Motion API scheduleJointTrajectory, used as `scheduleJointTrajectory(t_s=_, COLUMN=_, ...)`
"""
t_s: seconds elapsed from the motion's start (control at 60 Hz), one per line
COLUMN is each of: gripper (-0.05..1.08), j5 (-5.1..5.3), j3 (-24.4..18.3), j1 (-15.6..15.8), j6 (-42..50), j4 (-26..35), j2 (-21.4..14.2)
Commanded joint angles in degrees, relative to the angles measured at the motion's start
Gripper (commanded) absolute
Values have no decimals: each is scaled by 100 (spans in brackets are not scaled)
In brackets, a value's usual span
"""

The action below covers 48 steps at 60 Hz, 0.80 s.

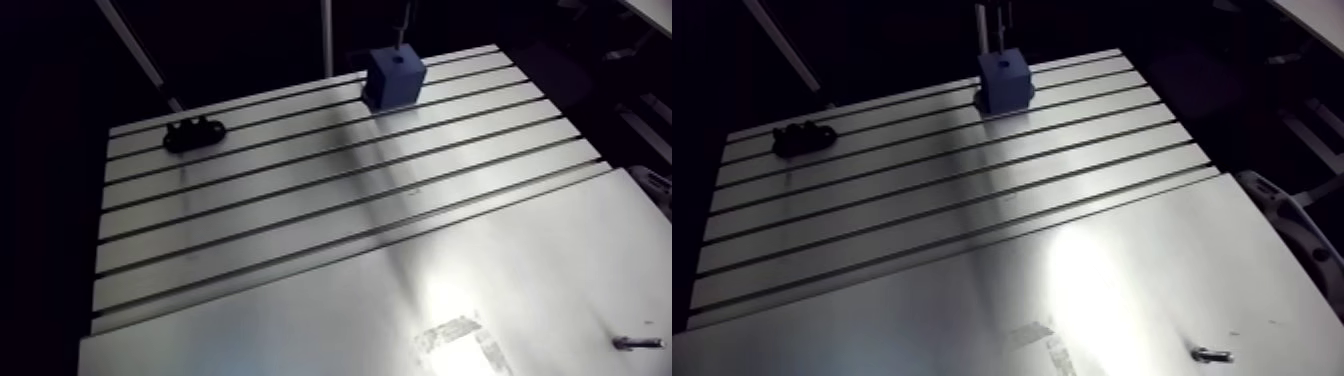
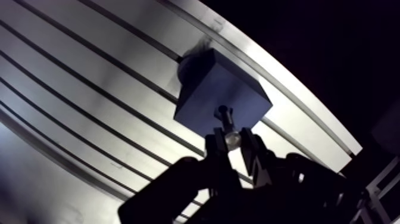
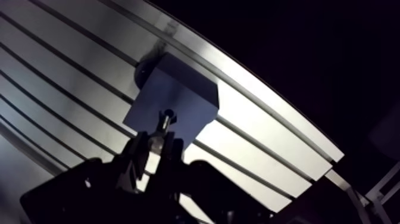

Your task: Pick up the M10 bolt and insert it into the hex recess until seated.

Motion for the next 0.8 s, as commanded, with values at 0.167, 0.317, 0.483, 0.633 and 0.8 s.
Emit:
scheduleJointTrajectory(t_s=0.167, gripper=102, j5=18, j3=76, j1=-7, j6=8, j4=-40, j2=4)
scheduleJointTrajectory(t_s=0.317, gripper=102, j5=18, j3=77, j1=-8, j6=8, j4=-40, j2=4)
scheduleJointTrajectory(t_s=0.483, gripper=102, j5=27, j3=77, j1=-34, j6=-1, j4=-49, j2=4)
scheduleJointTrajectory(t_s=0.633, gripper=102, j5=27, j3=77, j1=-42, j6=-1, j4=-49, j2=4)
scheduleJointTrajectory(t_s=0.8, gripper=102, j5=27, j3=77, j1=-35, j6=-1, j4=-49, j2=12)
